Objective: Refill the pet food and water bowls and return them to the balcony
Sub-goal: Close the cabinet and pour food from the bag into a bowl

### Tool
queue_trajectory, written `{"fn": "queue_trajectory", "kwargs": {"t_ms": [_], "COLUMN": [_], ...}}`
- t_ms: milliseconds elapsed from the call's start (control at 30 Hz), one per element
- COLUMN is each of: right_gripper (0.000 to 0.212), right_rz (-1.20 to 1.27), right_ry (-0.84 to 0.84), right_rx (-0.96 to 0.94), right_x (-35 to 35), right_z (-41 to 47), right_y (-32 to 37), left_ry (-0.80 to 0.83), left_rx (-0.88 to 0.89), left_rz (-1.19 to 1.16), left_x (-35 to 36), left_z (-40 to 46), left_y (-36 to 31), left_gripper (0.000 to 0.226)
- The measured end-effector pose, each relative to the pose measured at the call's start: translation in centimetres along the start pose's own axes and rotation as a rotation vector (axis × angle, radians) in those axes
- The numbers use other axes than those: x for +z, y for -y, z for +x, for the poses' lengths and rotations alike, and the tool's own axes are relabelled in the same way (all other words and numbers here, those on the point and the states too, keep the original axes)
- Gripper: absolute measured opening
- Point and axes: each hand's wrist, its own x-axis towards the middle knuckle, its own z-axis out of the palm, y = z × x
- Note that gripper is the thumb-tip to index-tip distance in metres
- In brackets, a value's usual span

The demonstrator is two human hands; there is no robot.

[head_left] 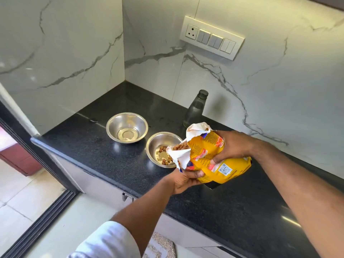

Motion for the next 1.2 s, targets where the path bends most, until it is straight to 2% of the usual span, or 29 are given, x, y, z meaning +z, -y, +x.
{"fn": "queue_trajectory", "kwargs": {"t_ms": [467,700,900,1200], "right_gripper": [0.097,0.093,0.092,0.090], "right_rz": [-0.084,-0.126,-0.175,-0.191], "right_ry": [0.070,0.102,0.121,0.154], "right_rx": [0.069,0.088,0.106,0.116], "right_x": [-1.3,-1.8,-2.3,-2.5], "right_z": [2.3,2.8,2.8,2.9], "right_y": [1.2,2.6,3.7,4.6], "left_ry": [0.017,0.005,0.031,0.029], "left_rx": [-0.007,-0.028,-0.042,-0.041], "left_rz": [-0.153,-0.199,-0.243,-0.266], "left_x": [-0.5,-0.9,-0.9,-0.9], "left_z": [1.3,1.3,1.4,1.2], "left_y": [0.3,0.2,0.2,0.2], "left_gripper": [0.085,0.071,0.089,0.086]}}
